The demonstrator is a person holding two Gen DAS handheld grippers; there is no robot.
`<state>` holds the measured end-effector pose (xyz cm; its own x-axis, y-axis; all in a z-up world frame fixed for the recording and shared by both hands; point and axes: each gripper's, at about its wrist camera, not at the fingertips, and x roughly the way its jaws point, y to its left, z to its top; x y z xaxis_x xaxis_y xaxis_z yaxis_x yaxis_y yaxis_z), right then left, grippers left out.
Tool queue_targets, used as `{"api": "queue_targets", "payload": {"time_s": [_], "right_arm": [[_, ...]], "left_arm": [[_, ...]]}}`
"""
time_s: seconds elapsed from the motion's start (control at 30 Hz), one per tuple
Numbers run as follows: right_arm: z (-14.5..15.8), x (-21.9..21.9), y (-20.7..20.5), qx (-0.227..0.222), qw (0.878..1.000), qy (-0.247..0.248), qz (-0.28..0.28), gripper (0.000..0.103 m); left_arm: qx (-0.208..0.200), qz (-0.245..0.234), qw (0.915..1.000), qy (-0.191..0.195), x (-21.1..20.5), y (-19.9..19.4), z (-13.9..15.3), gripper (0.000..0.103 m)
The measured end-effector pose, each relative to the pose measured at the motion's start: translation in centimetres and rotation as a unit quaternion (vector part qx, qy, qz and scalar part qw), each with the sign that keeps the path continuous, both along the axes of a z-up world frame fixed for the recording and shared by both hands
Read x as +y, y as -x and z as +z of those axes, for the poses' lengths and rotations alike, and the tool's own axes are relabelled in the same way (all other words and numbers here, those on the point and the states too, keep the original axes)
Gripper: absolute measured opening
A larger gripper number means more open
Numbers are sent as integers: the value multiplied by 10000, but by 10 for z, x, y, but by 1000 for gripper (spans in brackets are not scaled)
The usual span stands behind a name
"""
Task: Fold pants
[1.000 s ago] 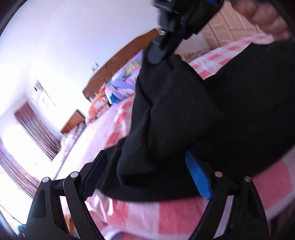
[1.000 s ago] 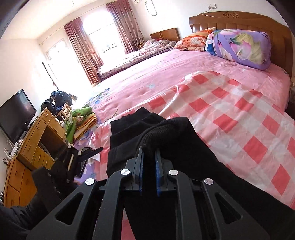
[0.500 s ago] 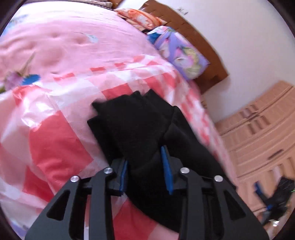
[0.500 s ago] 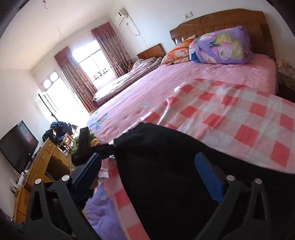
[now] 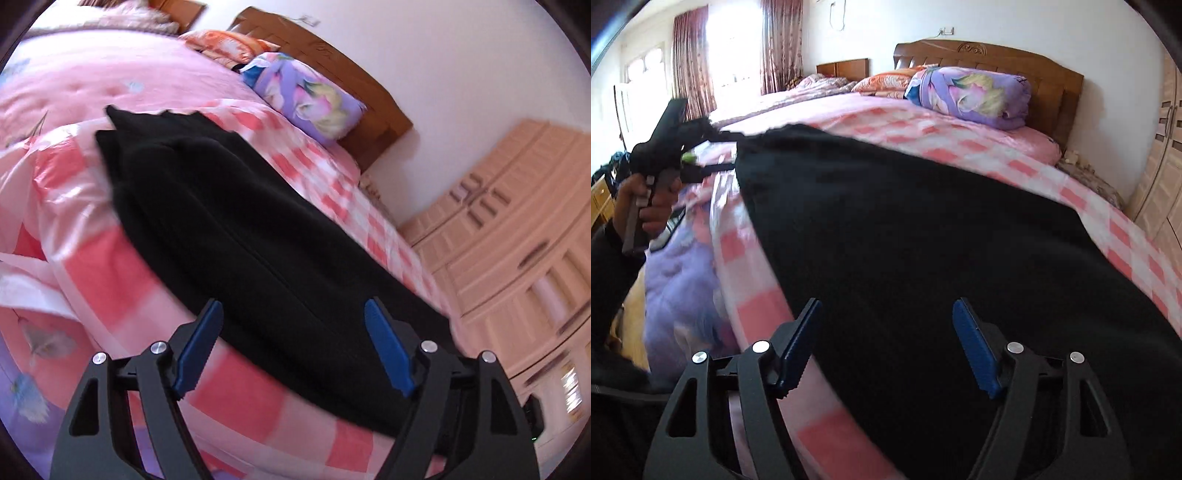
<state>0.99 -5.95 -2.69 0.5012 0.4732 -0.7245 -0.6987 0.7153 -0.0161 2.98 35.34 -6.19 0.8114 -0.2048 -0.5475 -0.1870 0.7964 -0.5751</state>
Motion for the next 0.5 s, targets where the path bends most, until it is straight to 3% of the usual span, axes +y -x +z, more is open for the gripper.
{"api": "queue_targets", "payload": {"time_s": [0.07, 0.13, 0.23, 0.3, 0.37, 0.47, 0.5], "right_arm": [[-9, -16, 5, 61, 9999, -61, -116, 63], [-11, -26, 10, -56, 9997, -204, -137, 61], [-9, -24, 15, -123, 9996, -197, -161, 61], [-5, -21, 18, -142, 9995, -274, -94, 61], [0, -16, 21, -218, 9993, -302, 12, 61], [11, 5, 16, -229, 9986, -420, 238, 61], [16, 18, 14, -246, 9980, -447, 372, 61]], "left_arm": [[31, -281, 9987, -430, -32, -8, 0, 79], [318, -629, 9916, -1087, -70, -21, -5, 80], [620, -469, 9856, -1501, -85, -36, -18, 80], [659, -409, 9870, -1407, -85, -32, -18, 80], [426, -297, 9939, -968, -70, -19, -12, 79], [519, 368, 9966, -518, -24, -5, -12, 80], [512, 497, 9973, -153, -4, 2, -15, 80]]}}
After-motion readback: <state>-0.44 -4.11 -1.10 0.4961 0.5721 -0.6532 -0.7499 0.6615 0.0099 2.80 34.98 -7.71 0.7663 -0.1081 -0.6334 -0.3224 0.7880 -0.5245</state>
